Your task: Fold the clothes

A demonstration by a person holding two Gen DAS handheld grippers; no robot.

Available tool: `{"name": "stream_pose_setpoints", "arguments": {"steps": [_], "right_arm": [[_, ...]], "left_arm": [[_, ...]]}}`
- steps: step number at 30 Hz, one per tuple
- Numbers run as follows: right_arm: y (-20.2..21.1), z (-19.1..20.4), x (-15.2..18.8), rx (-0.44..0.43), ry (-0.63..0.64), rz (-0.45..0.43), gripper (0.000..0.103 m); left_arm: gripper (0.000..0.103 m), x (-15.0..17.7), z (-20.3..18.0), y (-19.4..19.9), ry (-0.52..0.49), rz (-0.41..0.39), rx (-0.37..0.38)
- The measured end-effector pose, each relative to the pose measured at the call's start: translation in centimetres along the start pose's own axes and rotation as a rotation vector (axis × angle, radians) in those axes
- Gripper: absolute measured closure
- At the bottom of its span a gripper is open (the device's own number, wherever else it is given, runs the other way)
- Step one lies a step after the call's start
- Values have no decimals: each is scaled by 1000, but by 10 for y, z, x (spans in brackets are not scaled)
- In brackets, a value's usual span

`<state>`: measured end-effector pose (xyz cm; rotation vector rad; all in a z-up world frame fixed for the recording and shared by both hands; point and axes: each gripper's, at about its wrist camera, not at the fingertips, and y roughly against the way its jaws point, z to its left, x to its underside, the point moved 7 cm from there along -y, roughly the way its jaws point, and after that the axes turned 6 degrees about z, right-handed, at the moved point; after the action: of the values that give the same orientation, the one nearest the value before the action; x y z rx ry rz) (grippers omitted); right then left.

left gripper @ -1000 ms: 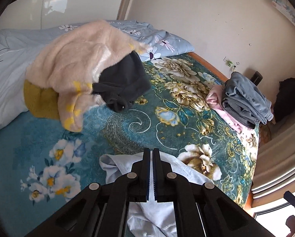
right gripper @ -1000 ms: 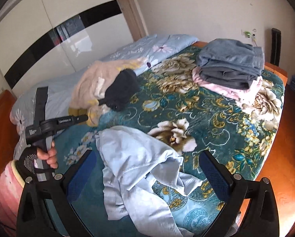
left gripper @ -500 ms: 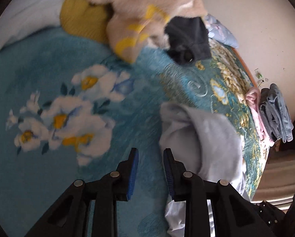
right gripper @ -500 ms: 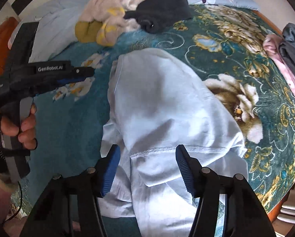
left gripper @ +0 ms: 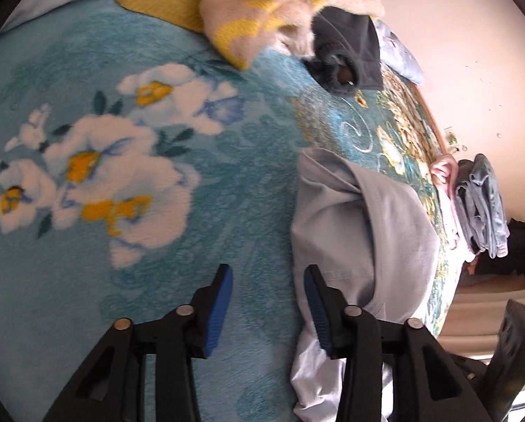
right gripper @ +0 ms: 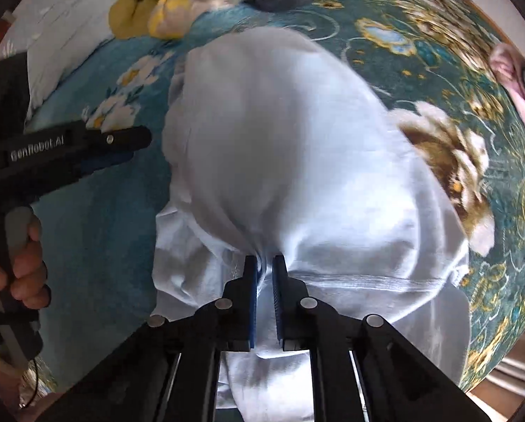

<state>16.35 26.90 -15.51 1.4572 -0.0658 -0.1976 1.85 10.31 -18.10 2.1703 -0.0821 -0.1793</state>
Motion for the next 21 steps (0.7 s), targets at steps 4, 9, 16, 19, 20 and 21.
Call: {"name": "stream_pose_setpoints", "arguments": {"steps": [4, 9, 16, 19, 20, 21], "right_arm": [[38, -64, 3, 34, -128, -101, 100], [62, -113, -1, 26, -250, -156, 99], [17, 18, -12, -77, 32, -112, 50], [-4, 49, -12, -55, 101, -65, 50], [-13, 53, -12, -26, 108, -40, 50], [-22, 53, -12, 7, 106, -17, 50]], "left_arm": [[54, 1, -12, -11, -32, 21, 10], [54, 3, -14, -12, -20, 15, 5], [54, 11, -10, -1, -25, 11, 0], [54, 10, -6, 5, -12, -4, 9], [54, 11, -5, 5, -3, -8, 15], [54, 10, -5, 6, 0, -9, 21]]}}
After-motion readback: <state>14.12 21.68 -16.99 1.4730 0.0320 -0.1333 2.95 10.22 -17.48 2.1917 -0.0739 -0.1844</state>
